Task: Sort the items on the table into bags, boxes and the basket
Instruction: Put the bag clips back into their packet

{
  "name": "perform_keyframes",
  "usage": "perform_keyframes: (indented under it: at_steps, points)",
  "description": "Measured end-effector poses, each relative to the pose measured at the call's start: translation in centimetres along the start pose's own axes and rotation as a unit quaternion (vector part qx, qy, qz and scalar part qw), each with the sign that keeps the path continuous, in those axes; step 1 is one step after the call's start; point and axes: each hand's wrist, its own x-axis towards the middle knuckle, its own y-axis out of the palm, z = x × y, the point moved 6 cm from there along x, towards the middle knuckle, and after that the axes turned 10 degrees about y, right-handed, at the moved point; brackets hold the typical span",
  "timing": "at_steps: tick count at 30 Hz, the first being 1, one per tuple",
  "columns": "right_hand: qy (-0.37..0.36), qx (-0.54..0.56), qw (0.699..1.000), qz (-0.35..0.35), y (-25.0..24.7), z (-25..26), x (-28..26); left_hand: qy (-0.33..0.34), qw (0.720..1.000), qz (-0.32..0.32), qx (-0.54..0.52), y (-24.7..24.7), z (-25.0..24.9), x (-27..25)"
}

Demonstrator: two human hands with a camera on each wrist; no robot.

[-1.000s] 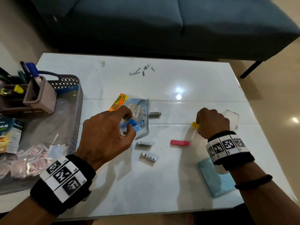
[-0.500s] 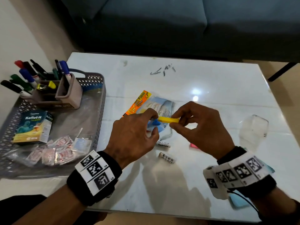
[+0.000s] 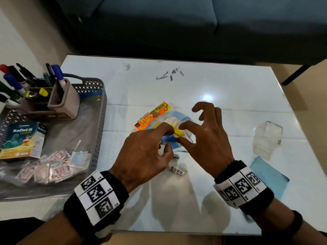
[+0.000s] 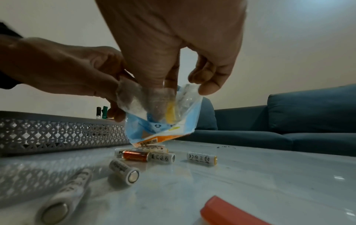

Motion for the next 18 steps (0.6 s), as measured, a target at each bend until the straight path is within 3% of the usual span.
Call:
perform_keyframes:
  at_steps: [3,6,8,11,14,16,18]
  points:
    - [0.011,0.007,0.999,0.041,0.7,-0.3,0.0,-0.015,0.999,-0.025,-0.019,-0.5,0.8,0.3]
    - [0.025,0.089,0.994,0.049,0.8,-0.4,0.1,-0.021,0.999,-0.039,-0.025,-0.6,1.5,0.3]
    - [0.041,0.192,0.980,0.036,0.0,-0.4,0.5,-0.029,0.998,-0.045,-0.027,-0.5,2.1,0.4]
    - [0.123,0.307,0.943,0.016,-1.6,-1.7,1.6,-0.047,0.996,-0.067,-0.027,-1.0,3.0,0.5]
    - [0.176,0.243,0.953,0.033,-2.8,-4.5,2.5,-0.056,0.995,-0.081,-0.013,-1.4,3.4,0.5]
    - [0.186,0.126,0.966,0.128,-2.6,-6.5,2.2,-0.056,0.995,-0.081,0.002,-1.5,3.5,0.6]
    - [0.186,-0.003,0.945,0.270,-1.2,-8.3,0.8,-0.057,0.995,-0.076,0.015,-1.5,3.5,0.6]
